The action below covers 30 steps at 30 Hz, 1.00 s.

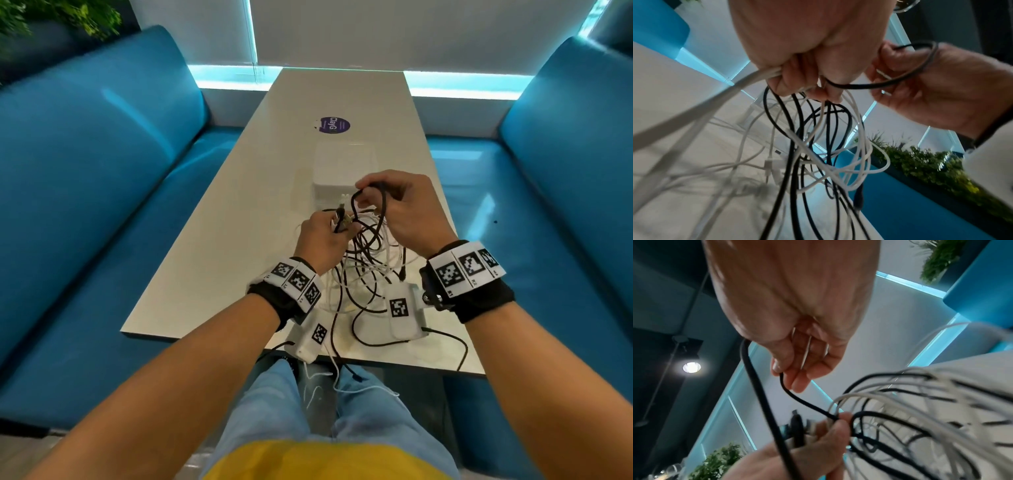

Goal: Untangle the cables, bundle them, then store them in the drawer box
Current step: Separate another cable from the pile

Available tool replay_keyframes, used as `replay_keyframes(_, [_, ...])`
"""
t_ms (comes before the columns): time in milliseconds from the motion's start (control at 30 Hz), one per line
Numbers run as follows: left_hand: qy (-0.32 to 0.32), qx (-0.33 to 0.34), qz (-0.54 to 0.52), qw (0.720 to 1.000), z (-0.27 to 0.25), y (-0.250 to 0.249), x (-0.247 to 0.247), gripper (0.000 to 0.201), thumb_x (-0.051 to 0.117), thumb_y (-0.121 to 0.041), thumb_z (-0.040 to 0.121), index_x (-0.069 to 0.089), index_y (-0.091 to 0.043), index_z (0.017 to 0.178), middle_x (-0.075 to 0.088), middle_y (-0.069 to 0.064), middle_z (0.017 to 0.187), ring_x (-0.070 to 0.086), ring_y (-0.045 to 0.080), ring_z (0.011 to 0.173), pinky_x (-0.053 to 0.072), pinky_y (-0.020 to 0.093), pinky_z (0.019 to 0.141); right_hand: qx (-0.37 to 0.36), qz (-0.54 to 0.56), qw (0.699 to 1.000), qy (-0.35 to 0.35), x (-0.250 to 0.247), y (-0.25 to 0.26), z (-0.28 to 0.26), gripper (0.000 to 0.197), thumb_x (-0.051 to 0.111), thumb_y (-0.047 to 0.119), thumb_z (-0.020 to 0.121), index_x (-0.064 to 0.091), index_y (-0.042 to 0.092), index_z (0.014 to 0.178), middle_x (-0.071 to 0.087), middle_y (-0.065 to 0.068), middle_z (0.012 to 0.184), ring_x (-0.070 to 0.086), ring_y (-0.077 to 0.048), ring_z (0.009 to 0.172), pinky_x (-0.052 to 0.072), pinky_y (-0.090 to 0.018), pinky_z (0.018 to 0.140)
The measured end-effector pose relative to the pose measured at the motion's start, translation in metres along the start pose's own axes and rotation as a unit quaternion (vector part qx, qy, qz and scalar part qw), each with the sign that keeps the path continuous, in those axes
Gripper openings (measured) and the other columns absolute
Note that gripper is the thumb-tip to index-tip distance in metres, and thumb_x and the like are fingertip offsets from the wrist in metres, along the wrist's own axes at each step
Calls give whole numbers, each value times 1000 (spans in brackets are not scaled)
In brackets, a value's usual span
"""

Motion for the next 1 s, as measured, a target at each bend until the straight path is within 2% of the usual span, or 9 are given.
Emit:
replay_keyframes(133, [-28, 20, -42, 999, -1, -4, -7, 10, 71, -29, 83, 67, -20, 81, 66, -6, 76, 61, 13, 74, 43, 24, 65, -1, 39, 999, 23, 7, -3, -3, 18, 57, -6, 90, 68, 9, 93, 69, -15, 90, 70, -16, 82, 56, -26, 80])
replay_keyframes(200, [-33, 39, -92, 994, -4, -6, -9, 21, 72, -31, 83, 72, -22, 101, 71, -8, 89, 65, 9, 84, 50, 22, 75, 0, 36, 999, 24, 3, -5, -5, 18, 57, -5, 91, 68, 9, 94, 70, -12, 91, 69, -13, 83, 55, -24, 80])
replay_keyframes(333, [-40, 27, -123, 991, -5, -9, -8, 7, 69, -30, 86, 71, -24, 91, 67, -13, 78, 61, 2, 75, 45, 17, 71, 20, 52, 998, 4, 3, -9, -13, 16, 60, -1, 91, 65, 3, 106, 69, -12, 97, 69, -6, 83, 52, -16, 74])
replay_keyframes(433, [-20, 34, -238, 970, -3, -19, -8, 7, 64, -18, 90, 71, -21, 90, 70, -7, 81, 65, 6, 78, 49, 23, 76, 43, -126, 991, -12, 3, -40, -15, 33, 65, 20, 89, 60, 19, 121, 62, -3, 112, 60, -8, 90, 48, -23, 82])
replay_keyframes(500, [3, 44, -269, 962, -2, -25, -7, 10, 62, -14, 90, 69, -20, 85, 66, -11, 68, 61, 3, 64, 48, 17, 65, 61, -254, 965, 39, 11, -68, -18, 36, 63, 27, 90, 59, 24, 126, 59, -3, 110, 52, -11, 94, 41, -24, 84])
replay_keyframes(633, [2, 36, -312, 949, -3, -30, -19, 16, 53, -8, 96, 63, -15, 85, 50, -13, 45, 40, -1, 39, 31, 9, 42, 88, -198, 976, -35, -15, -86, -23, 16, 59, 28, 94, 71, 22, 84, 62, 8, 70, 53, -11, 72, 36, -23, 64])
replay_keyframes(767, [-41, -16, -410, 911, 4, -12, -43, 18, 50, -11, 98, 61, -18, 86, 40, -13, 48, 27, 0, 37, 22, 14, 34, 127, -241, 959, -76, -41, -97, -23, 23, 58, 32, 94, 74, 19, 84, 66, 2, 75, 57, -16, 76, 36, -25, 68])
replay_keyframes(900, [-103, -58, -479, 870, 9, 9, -72, 16, 53, -20, 98, 61, -23, 84, 38, -8, 54, 24, 4, 41, 20, 18, 37, 208, -285, 931, -97, -65, -111, -20, 40, 56, 36, 93, 55, 14, 60, 54, -2, 57, 54, -29, 71, 36, -30, 65])
replay_keyframes(1000, [-105, -63, -487, 865, 11, 13, -85, 16, 52, -24, 98, 61, -24, 85, 38, -7, 55, 23, 5, 41, 18, 19, 39, 253, -291, 915, -120, -81, -119, -24, 44, 58, 32, 90, 53, 4, 57, 52, -11, 57, 51, -35, 69, 40, -34, 62])
Point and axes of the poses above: each hand's wrist, its own z-axis towards the middle knuckle, its own x-axis out of the palm, y = z × x, the point moved 10 cm from there along z, towards the middle knuckle
